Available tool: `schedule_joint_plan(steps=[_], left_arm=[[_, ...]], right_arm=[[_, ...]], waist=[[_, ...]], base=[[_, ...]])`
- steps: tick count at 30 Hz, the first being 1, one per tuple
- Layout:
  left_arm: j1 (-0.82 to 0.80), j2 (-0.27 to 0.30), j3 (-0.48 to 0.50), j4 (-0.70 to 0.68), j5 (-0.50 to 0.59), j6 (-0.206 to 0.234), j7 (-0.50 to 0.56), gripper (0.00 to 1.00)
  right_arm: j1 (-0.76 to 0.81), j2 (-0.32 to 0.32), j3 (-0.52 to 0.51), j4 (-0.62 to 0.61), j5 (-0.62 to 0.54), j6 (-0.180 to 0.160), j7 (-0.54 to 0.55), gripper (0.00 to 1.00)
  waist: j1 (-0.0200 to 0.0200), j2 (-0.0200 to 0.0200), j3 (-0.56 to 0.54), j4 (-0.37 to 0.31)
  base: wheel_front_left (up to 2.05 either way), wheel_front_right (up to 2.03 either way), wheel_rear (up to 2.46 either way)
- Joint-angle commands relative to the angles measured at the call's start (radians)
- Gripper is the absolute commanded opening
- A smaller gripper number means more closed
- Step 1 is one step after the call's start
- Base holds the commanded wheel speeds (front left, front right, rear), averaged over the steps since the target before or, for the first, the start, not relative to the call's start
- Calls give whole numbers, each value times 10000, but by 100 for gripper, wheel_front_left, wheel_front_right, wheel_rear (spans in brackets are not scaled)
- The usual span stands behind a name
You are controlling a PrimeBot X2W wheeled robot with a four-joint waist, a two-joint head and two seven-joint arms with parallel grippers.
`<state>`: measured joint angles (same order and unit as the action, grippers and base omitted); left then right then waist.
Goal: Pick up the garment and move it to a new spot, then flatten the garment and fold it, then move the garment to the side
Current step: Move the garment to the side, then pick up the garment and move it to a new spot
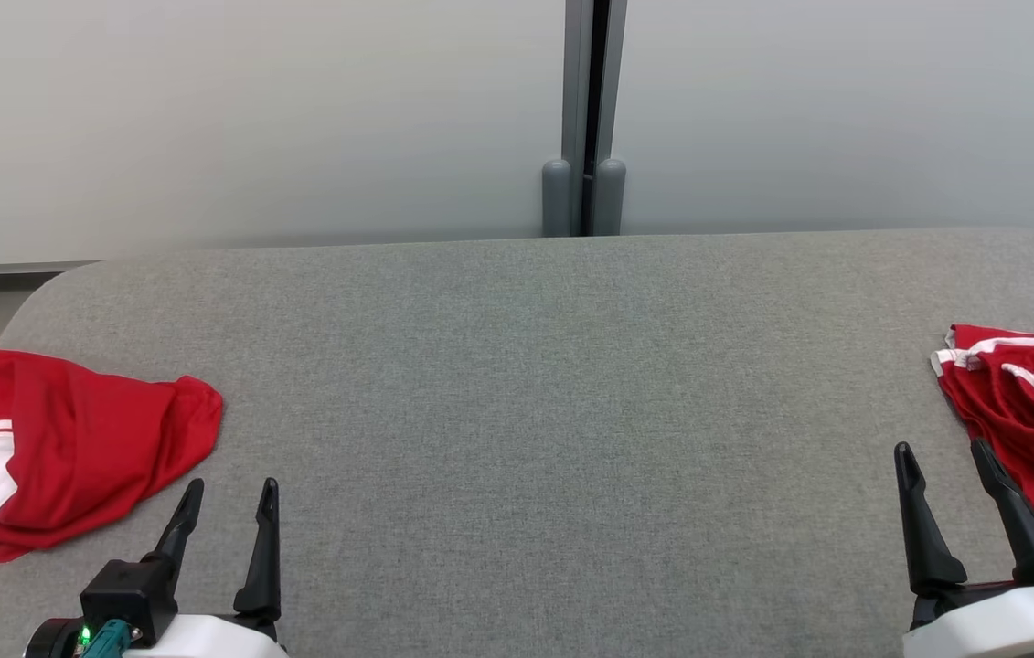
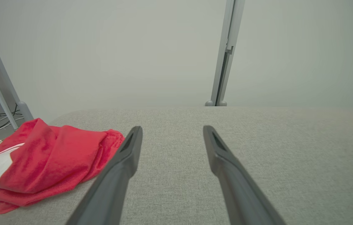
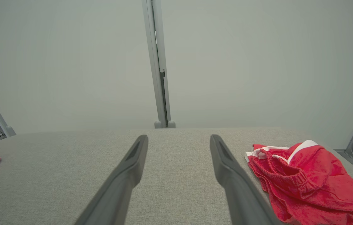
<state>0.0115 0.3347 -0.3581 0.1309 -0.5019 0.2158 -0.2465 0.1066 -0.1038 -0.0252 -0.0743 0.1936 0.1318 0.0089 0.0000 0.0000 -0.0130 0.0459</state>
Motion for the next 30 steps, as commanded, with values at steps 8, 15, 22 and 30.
schedule_joint_plan(steps=[8,15,22,30], left_arm=[[-57,99,-19,45,-99,-25,63,100],[-104,80,-41,97,-129,19,47,100],[-227,66,-79,135,-155,13,32,100],[-504,26,6,73,-158,58,-9,100]], right_arm=[[74,30,-13,-62,68,-21,23,100],[82,-10,76,-18,47,-21,27,100],[109,21,58,-14,75,-22,16,100],[82,90,58,-226,26,-20,57,100]], waist=[[0,0,32,-44],[0,0,5,-54],[0,0,19,32],[0,0,110,559]], base=[[0,0,0],[0,0,0],[0,0,0],[0,0,0]])
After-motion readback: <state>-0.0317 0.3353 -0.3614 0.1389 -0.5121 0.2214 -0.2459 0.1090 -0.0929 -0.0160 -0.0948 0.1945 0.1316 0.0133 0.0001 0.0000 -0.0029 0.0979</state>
